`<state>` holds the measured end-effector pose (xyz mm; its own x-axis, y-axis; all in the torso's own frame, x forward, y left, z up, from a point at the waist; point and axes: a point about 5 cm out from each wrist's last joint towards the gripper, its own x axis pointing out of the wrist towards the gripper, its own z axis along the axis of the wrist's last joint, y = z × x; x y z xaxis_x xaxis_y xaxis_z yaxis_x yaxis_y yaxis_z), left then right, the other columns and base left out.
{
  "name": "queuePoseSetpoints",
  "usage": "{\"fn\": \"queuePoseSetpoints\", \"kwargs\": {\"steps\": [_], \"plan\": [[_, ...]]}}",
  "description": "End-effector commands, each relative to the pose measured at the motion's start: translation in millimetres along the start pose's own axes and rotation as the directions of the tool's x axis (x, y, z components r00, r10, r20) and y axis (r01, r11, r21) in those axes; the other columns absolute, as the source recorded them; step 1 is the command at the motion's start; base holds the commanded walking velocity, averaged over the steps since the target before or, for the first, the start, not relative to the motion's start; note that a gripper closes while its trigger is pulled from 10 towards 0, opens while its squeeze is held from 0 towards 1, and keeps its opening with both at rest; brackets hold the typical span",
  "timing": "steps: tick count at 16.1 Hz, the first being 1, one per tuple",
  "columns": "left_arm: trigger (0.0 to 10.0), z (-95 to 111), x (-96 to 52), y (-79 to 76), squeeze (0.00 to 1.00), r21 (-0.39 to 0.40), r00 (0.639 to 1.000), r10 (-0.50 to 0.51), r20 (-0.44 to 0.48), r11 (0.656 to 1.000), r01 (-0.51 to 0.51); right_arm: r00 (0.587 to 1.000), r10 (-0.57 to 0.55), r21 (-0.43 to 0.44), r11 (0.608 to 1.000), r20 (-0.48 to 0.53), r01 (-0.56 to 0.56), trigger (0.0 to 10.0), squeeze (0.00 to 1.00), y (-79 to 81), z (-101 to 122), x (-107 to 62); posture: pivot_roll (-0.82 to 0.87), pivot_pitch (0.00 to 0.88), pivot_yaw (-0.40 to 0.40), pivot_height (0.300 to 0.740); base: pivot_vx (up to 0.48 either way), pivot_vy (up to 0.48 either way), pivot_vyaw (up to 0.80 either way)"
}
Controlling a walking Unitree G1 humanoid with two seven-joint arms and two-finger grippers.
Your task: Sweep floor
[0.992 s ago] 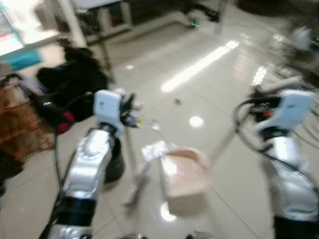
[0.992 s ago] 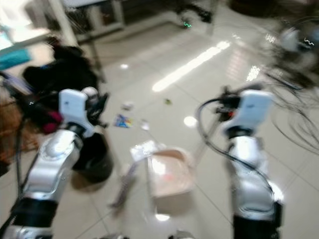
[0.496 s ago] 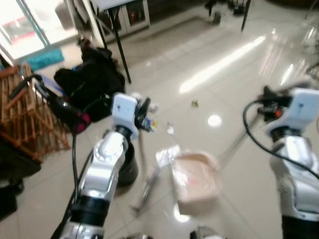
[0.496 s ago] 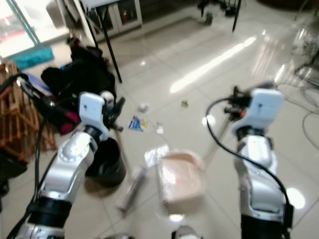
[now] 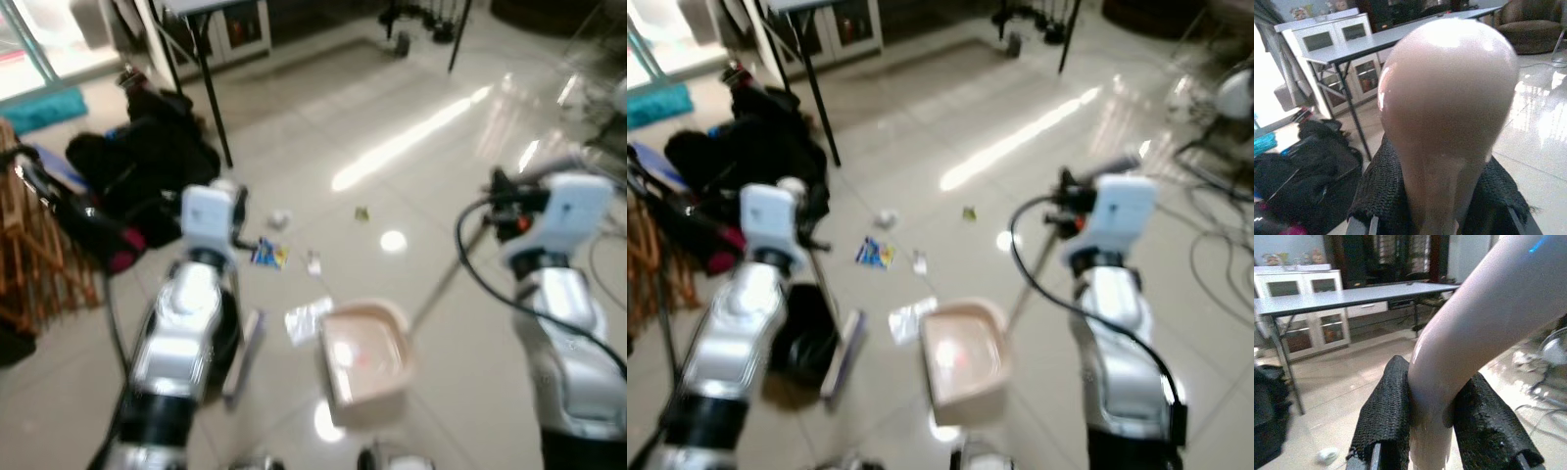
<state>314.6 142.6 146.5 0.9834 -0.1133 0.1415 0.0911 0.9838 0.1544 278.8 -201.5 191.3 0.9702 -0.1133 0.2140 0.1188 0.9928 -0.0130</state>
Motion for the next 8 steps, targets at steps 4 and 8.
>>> {"fn": "queuePoseSetpoints", "kwargs": {"steps": [4, 8], "plan": [[10.0, 11.3, 0.9, 7.0, 0.0, 0.041, 0.994, 0.079, 0.08, 0.996, -0.082, 0.998, 0.009, -0.003, 1.0, 0.058, -0.008, 10.0, 0.0, 2.5, 13.3, 1.2, -0.1, 0.153, 0.006, 0.74, 0.0, 0.0, 0.0], [10.0, 11.0, -0.2, 7.7, 0.0, 0.13, 0.981, 0.161, 0.104, 0.976, -0.174, 0.998, 0.015, -0.004, 1.0, 0.056, -0.014, 10.0, 0.0, 1.3, 14.4, -0.1, -0.11, 0.17, 0.001, 0.74, 0.0, 0.0, 0.0]]}}
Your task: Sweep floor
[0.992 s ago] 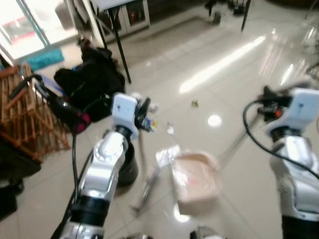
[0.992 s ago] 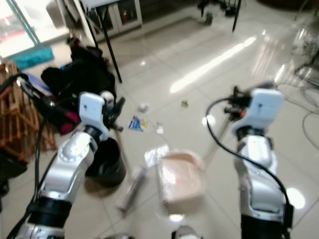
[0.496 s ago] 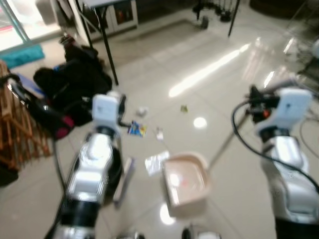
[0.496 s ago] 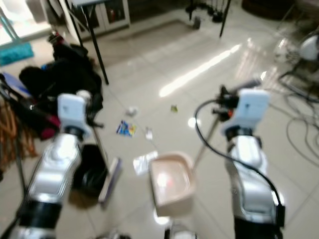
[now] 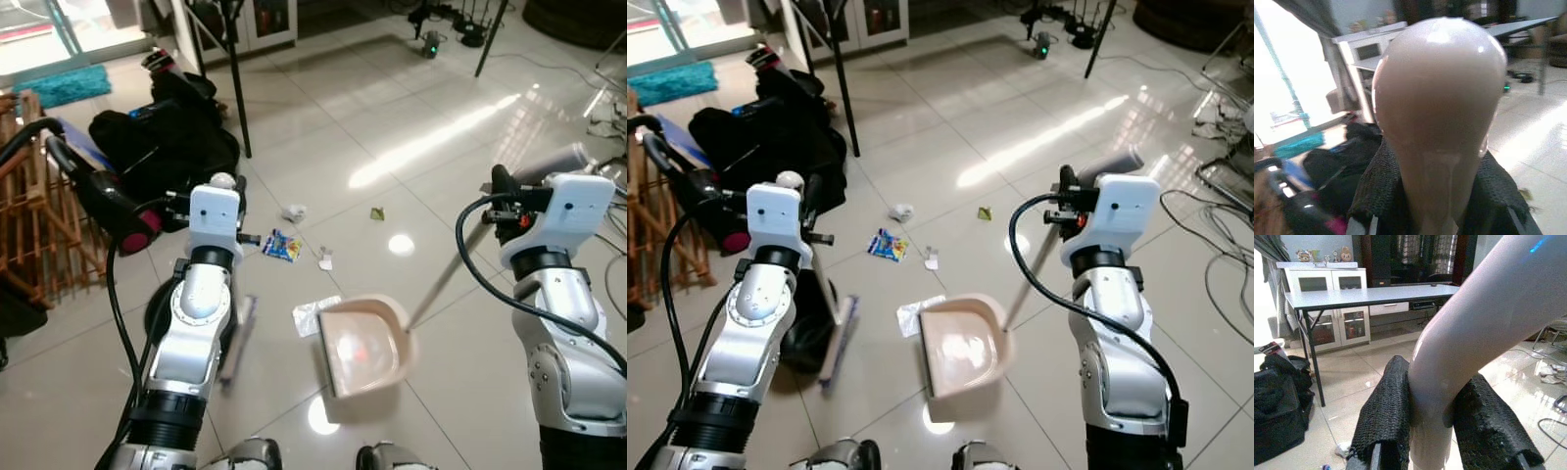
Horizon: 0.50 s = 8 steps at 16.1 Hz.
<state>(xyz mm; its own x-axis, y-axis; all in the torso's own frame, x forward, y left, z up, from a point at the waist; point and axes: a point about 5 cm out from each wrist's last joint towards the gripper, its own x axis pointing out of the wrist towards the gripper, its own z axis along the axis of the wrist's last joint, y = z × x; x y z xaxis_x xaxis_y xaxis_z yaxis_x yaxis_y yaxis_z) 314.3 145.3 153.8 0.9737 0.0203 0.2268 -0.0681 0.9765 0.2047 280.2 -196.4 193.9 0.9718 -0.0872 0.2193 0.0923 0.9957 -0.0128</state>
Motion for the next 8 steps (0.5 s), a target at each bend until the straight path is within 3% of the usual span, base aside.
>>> {"fn": "queuePoseSetpoints", "kwargs": {"steps": [1, 3, 5, 8], "plan": [[10.0, 3.0, -0.1, 4.1, 0.0, 0.053, 0.999, 0.039, 0.029, 0.998, -0.041, 0.999, -0.009, -0.012, 1.0, 0.049, 0.009, 10.0, 0.0, -4.2, 12.0, -1.8, -0.11, 0.173, 0.0, 0.74, 0.0, 0.0, 0.0], [10.0, 2.0, -1.3, 2.1, 0.0, 0.034, 0.999, 0.038, 0.028, 0.999, -0.039, 0.999, -0.004, -0.015, 1.0, 0.05, 0.004, 10.0, 0.0, -4.6, 13.0, -2.2, -0.11, 0.176, -0.002, 0.74, 0.0, 0.0, 0.0], [10.0, 0.9, -3.1, -5.3, 0.0, -0.049, 1.0, -0.027, 0.014, 0.998, 0.027, 0.999, -0.001, -0.016, 1.0, 0.05, 0.002, 10.0, 0.0, -5.2, 13.6, -1.7, -0.11, 0.177, -0.004, 0.74, 0.0, 0.0, 0.0], [10.0, -1.7, -3.3, -8.4, 0.0, -0.076, 0.998, -0.058, -0.008, 0.995, 0.058, 0.999, 0.006, -0.012, 1.0, 0.039, -0.005, 10.0, 0.0, -2.2, 10.9, -2.8, -0.11, 0.17, 0.0, 0.74, 0.0, 0.0, 0.0]]}}
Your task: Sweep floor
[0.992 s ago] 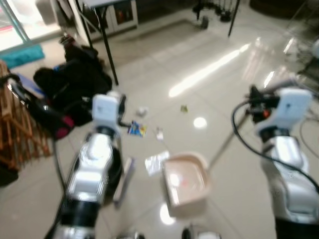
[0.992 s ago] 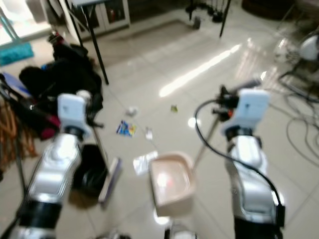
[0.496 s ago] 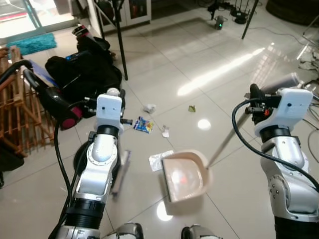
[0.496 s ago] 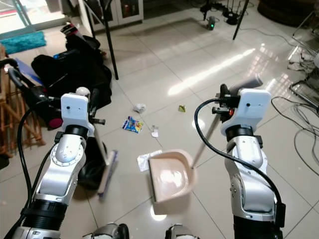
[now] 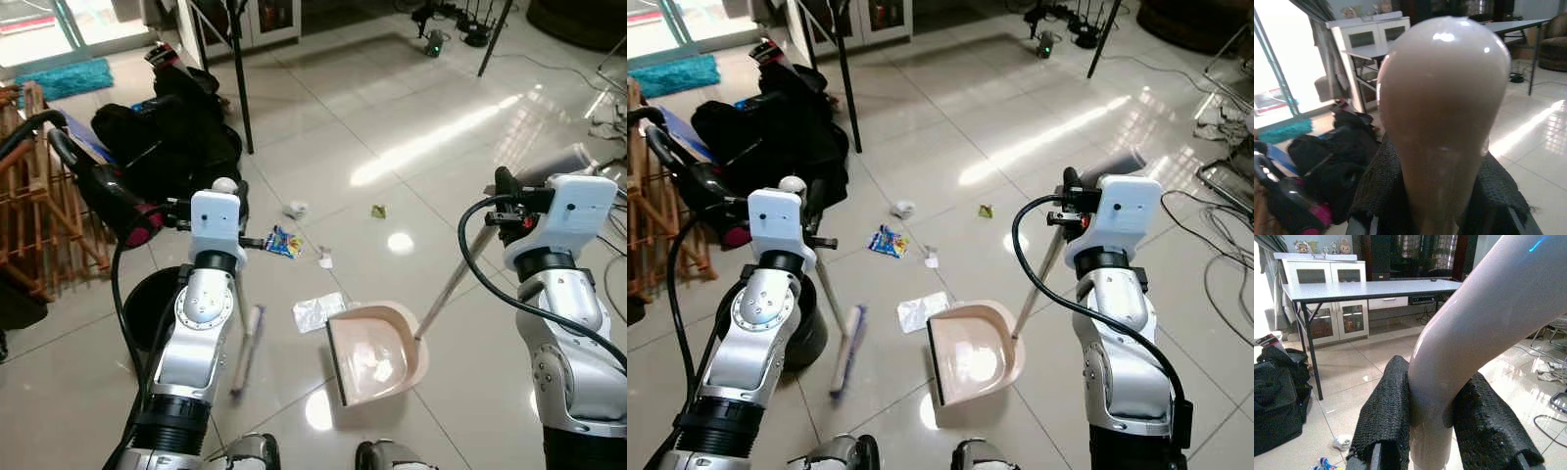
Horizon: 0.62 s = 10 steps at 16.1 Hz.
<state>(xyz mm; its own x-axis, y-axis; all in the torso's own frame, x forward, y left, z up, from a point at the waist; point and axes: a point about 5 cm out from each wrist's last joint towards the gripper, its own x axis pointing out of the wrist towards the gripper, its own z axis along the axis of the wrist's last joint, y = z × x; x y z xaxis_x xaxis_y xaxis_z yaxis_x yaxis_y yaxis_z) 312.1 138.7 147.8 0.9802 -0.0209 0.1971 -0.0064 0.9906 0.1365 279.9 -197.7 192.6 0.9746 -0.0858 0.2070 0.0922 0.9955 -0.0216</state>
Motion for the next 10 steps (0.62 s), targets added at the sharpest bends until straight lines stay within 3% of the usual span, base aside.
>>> {"fn": "queuePoseSetpoints", "kwargs": {"steps": [1, 3, 9, 10], "plan": [[10.0, 1.2, 0.7, -1.7, 0.0, 0.006, 1.0, -0.021, 0.005, 1.0, 0.021, 0.999, 0.017, -0.016, 1.0, 0.049, -0.016, 10.0, 0.0, 1.2, 11.3, -3.1, -0.11, 0.165, 0.001, 0.74, 0.0, 0.0, 0.0], [10.0, 0.5, 1.4, -3.4, 0.0, 0.019, 0.999, -0.038, 0.0, 0.999, 0.038, 0.999, 0.025, -0.023, 0.999, 0.043, -0.024, 10.0, 0.0, 3.1, 9.5, -3.9, -0.11, 0.158, 0.003, 0.74, 0.0, -0.165, 0.28], [10.0, 1.2, 5.6, -5.0, 0.0, 0.018, 0.999, -0.05, 0.004, 0.999, 0.05, 0.999, 0.022, -0.019, 1.0, 0.047, -0.021, 10.0, 0.0, 4.9, 9.1, 0.4, -0.11, 0.144, 0.002, 0.74, 0.0, -0.47, 0.75], [10.0, 1.7, 6.0, -4.8, 0.0, 0.02, 0.999, -0.049, 0.006, 0.999, 0.049, 0.999, 0.013, -0.001, 1.0, 0.049, -0.013, 10.0, 0.0, 4.6, 9.1, 0.9, -0.11, 0.144, 0.002, 0.74, 0.0, -0.48, 0.0]]}}
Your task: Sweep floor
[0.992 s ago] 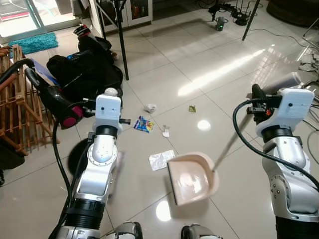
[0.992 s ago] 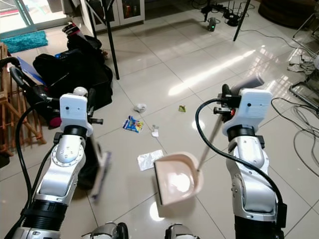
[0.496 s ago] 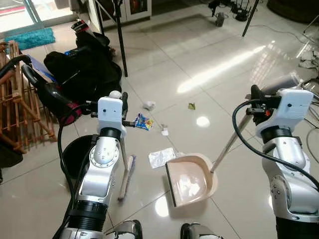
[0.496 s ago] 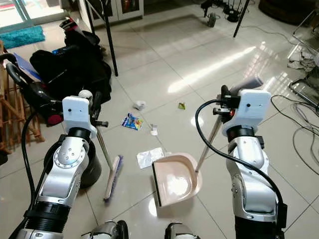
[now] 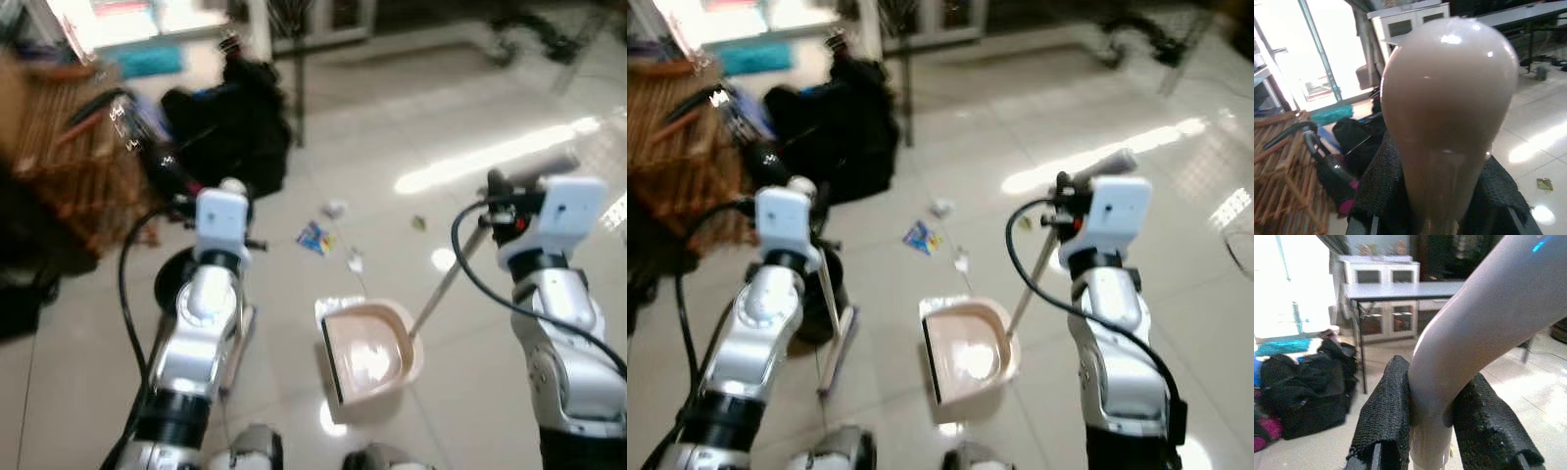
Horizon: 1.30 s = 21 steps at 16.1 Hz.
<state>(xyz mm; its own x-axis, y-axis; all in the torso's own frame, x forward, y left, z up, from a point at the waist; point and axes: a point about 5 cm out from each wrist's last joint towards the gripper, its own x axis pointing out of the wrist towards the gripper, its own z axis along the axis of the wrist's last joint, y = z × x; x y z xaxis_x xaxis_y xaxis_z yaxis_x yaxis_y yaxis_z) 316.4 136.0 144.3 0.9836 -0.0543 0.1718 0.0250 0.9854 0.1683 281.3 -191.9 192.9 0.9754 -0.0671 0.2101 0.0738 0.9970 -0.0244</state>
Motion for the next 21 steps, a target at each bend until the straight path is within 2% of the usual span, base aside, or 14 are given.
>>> {"fn": "queuePoseSetpoints", "kwargs": {"steps": [1, 14, 16, 17, 19, 21], "plan": [[10.0, 6.5, 3.4, -0.9, 0.0, -0.004, 1.0, -0.011, 0.029, 1.0, 0.011, 0.999, -0.022, 0.021, 1.0, 0.048, 0.021, 10.0, 0.0, -1.9, 9.2, 1.0, -0.11, 0.147, 0.003, 0.74, 0.0, -0.48, 0.0], [10.0, 7.4, 7.4, 5.2, 0.0, 0.001, 0.999, 0.001, 0.032, 1.0, -0.001, 0.997, -0.054, 0.033, 0.998, 0.046, 0.053, 10.0, 0.0, -1.4, 7.3, 0.4, -0.11, 0.162, 0.01, 0.74, 0.0, -0.48, 0.0], [10.0, 3.0, 9.2, 5.3, 0.0, -0.087, 1.0, -0.017, -0.015, 0.996, 0.016, 0.997, -0.057, 0.035, 0.998, 0.047, 0.055, 10.0, 0.0, -1.5, 7.0, 0.1, -0.11, 0.162, 0.012, 0.74, 0.0, 0.24, 0.0], [10.0, 2.2, 9.8, 6.1, 0.0, -0.101, 0.999, -0.023, -0.024, 0.995, 0.02, 0.997, -0.057, 0.036, 0.998, 0.047, 0.056, 10.0, 0.0, -1.4, 7.0, 0.1, -0.11, 0.164, 0.014, 0.74, 0.0, 0.48, 0.0], [10.0, 1.0, 10.6, 9.9, 0.0, -0.066, 1.0, -0.002, -0.025, 0.998, 0.0, 0.997, -0.06, 0.039, 0.998, 0.048, 0.058, 10.0, 0.0, -1.7, 6.8, -0.5, -0.11, 0.164, 0.016, 0.74, 0.0, 0.429, 0.0], [10.0, 3.2, 11.2, 11.3, 0.0, -0.051, 1.0, 0.003, 0.003, 0.999, -0.003, 0.997, -0.062, 0.039, 0.997, 0.048, 0.06, 10.0, 0.0, -2.1, 6.7, -0.6, -0.11, 0.166, 0.018, 0.74, 0.0, 0.0, 0.0]]}}
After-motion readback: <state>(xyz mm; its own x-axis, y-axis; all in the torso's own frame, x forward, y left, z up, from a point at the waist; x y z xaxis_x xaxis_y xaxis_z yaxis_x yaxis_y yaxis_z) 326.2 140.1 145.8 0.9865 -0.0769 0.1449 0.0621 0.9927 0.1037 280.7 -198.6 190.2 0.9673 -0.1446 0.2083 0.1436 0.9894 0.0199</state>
